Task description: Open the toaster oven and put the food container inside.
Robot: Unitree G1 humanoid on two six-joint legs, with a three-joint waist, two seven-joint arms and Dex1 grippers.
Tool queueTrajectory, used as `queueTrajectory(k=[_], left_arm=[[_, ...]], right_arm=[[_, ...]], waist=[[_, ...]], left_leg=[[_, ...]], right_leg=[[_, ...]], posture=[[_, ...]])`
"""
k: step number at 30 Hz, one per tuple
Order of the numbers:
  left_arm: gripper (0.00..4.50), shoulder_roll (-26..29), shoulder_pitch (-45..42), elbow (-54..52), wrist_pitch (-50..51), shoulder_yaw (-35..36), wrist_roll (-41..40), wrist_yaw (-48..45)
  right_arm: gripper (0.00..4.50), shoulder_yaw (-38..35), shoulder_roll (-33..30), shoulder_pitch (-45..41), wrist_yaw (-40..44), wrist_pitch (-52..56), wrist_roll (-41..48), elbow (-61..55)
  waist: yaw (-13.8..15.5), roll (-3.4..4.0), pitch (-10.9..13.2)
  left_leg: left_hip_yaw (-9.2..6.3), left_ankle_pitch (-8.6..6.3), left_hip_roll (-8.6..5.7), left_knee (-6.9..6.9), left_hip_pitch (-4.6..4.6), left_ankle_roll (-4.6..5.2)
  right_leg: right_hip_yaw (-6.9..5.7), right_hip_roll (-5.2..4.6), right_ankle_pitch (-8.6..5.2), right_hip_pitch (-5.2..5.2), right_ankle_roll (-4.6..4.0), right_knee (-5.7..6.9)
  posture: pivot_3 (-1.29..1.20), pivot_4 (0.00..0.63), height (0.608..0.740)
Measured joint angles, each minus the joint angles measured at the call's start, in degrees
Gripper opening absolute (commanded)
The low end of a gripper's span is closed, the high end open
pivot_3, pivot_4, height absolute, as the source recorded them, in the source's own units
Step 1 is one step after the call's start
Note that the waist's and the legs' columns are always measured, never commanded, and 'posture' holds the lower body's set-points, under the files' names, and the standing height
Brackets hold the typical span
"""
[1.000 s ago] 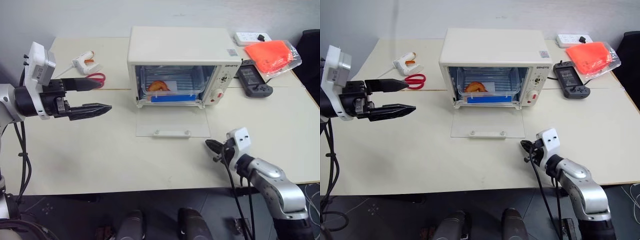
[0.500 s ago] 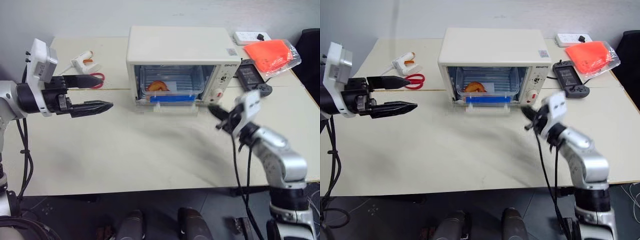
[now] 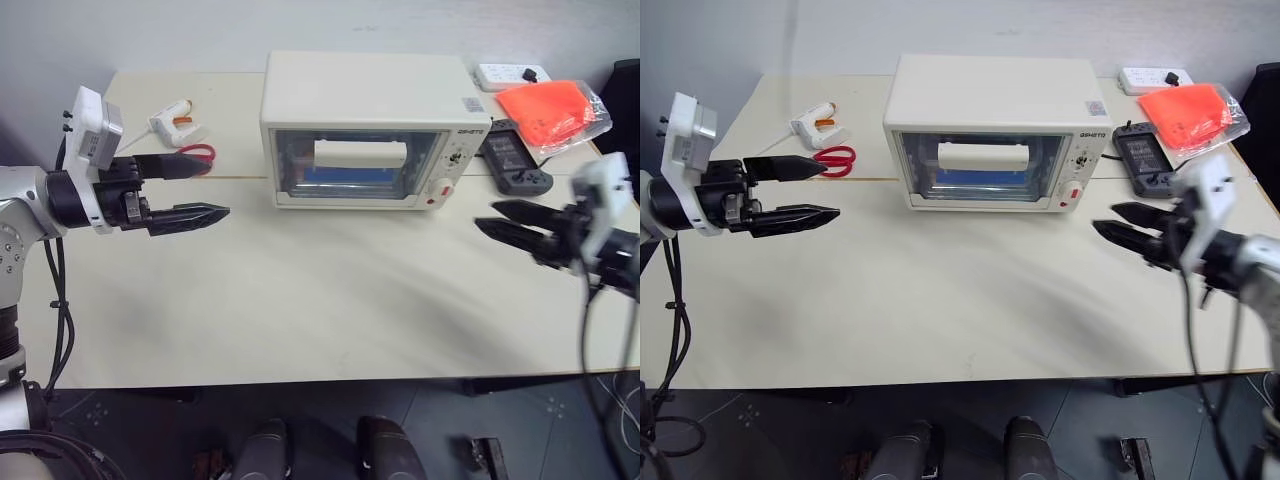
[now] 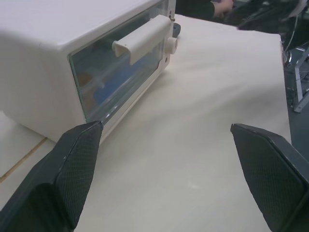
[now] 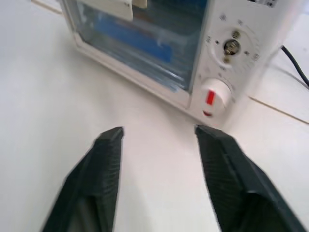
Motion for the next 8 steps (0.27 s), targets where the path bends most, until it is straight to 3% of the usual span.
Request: queueTrajectory(k=[4, 8], left_arm=[[4.50, 0.01, 0.00, 0.05, -0.97, -0.04, 0.58, -0.98], [4.50, 0.01, 0.01, 0.24, -2.08, -0.04, 0.93, -1.41]], right_arm=[[3.12, -3.72, -4.56, 1.94, 6.98, -0.23, 0.66, 3.81], [3.12, -3.27, -5.00, 0.94, 8.03, -2.84, -1.05, 8.05]], waist=[[-0.38, 0.00, 0.00], [-0.27, 0.02, 0.01]], left_leg=[[0.19, 0.00, 0.08, 0.01, 0.19, -0.01], [0.18, 0.01, 0.09, 0.00, 0.18, -0.03]], right_leg=[[0.04, -0.03, 0.01, 0.09, 0.02, -0.01], [0.04, -0.06, 0.01, 0.03, 0.02, 0.03]], posture=[[0.00, 0.150, 0.740], [0.00, 0.150, 0.740]])
